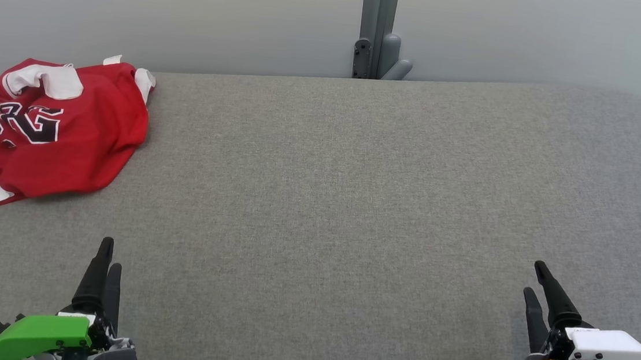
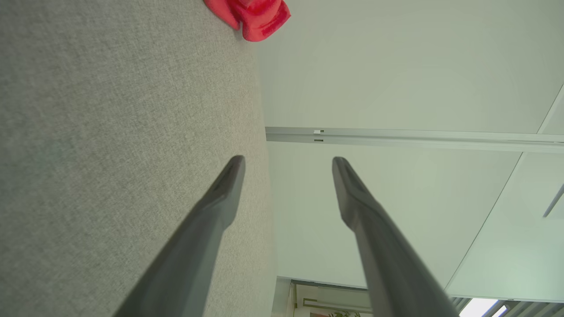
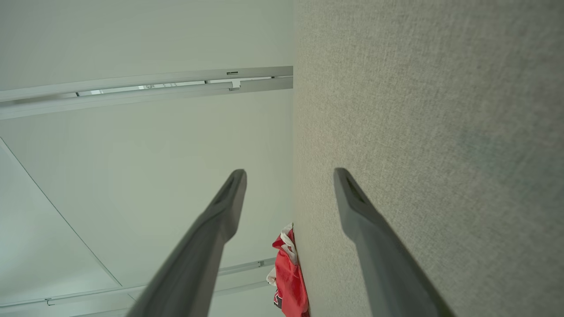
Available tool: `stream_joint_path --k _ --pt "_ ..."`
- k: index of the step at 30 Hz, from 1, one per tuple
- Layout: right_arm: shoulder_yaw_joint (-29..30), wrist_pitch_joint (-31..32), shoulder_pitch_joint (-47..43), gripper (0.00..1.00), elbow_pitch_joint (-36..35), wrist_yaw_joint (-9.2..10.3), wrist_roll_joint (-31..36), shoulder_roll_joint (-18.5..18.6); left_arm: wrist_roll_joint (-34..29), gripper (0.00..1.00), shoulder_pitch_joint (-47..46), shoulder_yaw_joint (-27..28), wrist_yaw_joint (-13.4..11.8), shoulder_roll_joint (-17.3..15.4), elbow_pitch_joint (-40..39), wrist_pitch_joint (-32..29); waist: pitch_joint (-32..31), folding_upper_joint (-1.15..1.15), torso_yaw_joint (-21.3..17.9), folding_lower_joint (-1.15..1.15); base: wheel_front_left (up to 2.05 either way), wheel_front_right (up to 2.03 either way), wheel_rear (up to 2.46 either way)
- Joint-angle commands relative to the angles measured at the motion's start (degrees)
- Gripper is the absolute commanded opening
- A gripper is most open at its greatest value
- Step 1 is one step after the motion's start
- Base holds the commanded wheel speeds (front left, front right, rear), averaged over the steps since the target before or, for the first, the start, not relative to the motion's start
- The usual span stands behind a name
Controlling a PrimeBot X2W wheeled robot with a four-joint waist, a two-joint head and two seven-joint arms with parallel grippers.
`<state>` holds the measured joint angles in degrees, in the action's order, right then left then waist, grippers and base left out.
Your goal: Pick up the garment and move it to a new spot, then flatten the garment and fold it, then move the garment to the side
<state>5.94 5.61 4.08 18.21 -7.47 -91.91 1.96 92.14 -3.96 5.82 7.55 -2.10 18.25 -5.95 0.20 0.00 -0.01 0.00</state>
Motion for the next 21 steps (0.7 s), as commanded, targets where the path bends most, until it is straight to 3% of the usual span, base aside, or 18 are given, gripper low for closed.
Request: stream_joint_path --k 1,9,21 --pt "-0.4 -0.7 0.84 1.0 -1.26 0.0 0.64 0.24 -0.86 1.0 -0.89 -0.41 0.0 -0.2 -1.37 0.63 0.01 0.0 0.0 0.0 0.0 0.0 0.0" --pt "-0.87 -2.92 0.4 1.0 -2.53 0.0 4.71 0.33 -5.5 1.0 -0.48 -1.52 -0.63 -0.28 -3.06 2.89 0.04 0.0 0.0 0.0 0.0 0.0 0.0" --pt "-1.61 -5.91 -0.36 1.0 -6.9 -0.01 19.41 0.46 -19.6 1.0 -0.04 -3.98 -3.21 -0.39 -7.59 5.93 0.22 0.0 0.05 0.0 0.0 0.0 0.0"
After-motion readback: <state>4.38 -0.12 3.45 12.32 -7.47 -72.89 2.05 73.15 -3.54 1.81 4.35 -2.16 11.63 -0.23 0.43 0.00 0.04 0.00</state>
